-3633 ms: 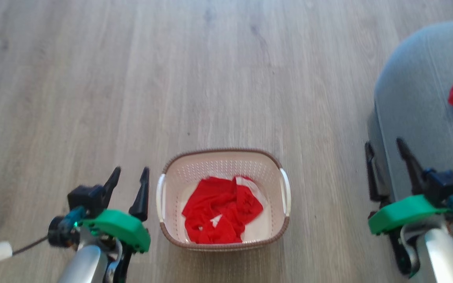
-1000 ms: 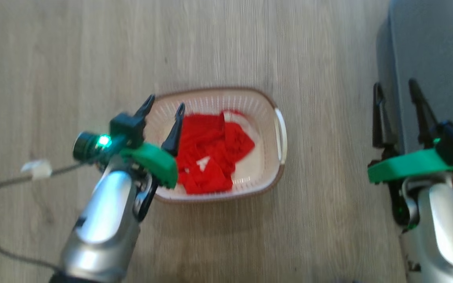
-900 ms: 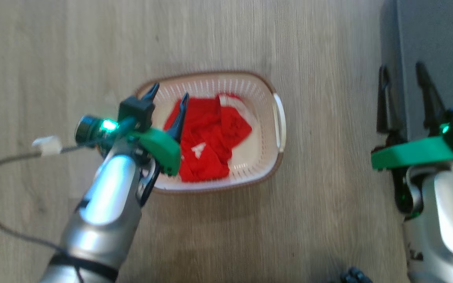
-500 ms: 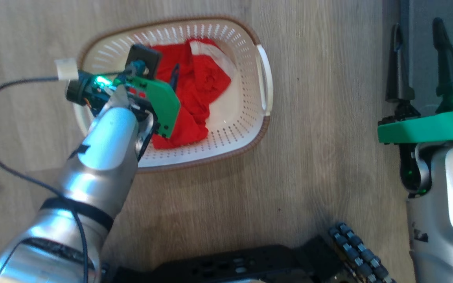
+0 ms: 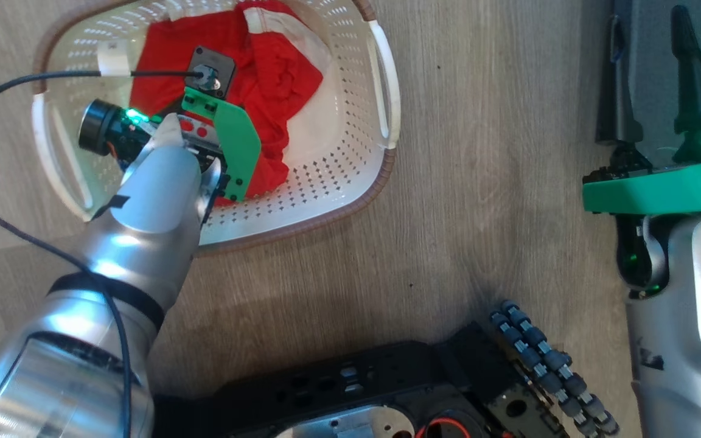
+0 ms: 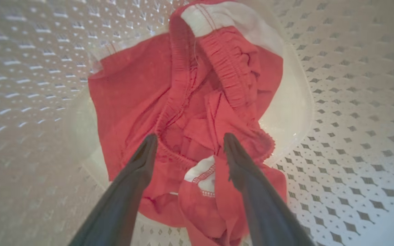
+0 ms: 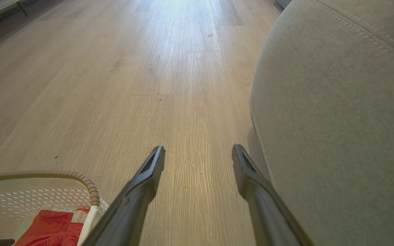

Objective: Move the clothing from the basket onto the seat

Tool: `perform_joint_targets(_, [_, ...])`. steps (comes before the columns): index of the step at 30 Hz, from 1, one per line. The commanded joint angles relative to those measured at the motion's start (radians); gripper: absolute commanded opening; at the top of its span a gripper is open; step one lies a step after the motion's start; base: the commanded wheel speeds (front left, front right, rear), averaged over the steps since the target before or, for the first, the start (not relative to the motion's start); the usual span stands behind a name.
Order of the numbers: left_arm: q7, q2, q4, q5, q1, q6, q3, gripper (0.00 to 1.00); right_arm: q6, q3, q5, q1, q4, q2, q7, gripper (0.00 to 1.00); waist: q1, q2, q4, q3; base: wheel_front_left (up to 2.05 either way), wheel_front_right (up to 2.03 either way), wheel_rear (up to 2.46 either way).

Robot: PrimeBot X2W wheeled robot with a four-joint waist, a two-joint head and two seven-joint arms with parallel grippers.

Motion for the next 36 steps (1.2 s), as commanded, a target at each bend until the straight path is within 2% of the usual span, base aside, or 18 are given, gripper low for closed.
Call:
perform_joint_targets(1, [0.0,0.015,-0.004,-0.002,0.0,0.014,0.006,1.0,0.0,0.021,0.009,0.026,-0.034,0.003,-0.009,1.0,-0.0001,0.0001,-0.008,0.009,0.0,0.0,0.0])
perform_joint_targets(9, [0.008,0.03,0.072,0.012,-0.05,0.034,-0.026,1.0,0.0,0.03,0.04,0.026,-0.059,0.003,-0.009,1.0,-0.0001,0.0001,-0.035,0.057,0.0,0.0,0.0])
perform_joint_targets(20, [0.014,0.057,0.099,0.016,-0.08,0.041,-0.047,1.0,0.0,0.034,0.063,0.037,-0.074,0.003,-0.009,1.0,-0.0001,0.0001,-0.044,0.104,0.0,0.0,0.0])
perform_joint_targets(26, [0.024,0.06,0.104,0.01,-0.08,0.037,-0.052,1.0,0.0,0.034,0.059,0.045,-0.081,0.003,-0.009,1.0,-0.0001,0.0001,-0.042,0.109,0.0,0.0,0.0])
perform_joint_targets(36, [0.043,0.046,0.108,-0.017,-0.063,0.003,-0.057,1.0,0.0,0.033,0.048,0.066,-0.097,0.003,-0.009,1.0,-0.0001,0.0001,-0.036,0.117,0.0,0.0,0.0])
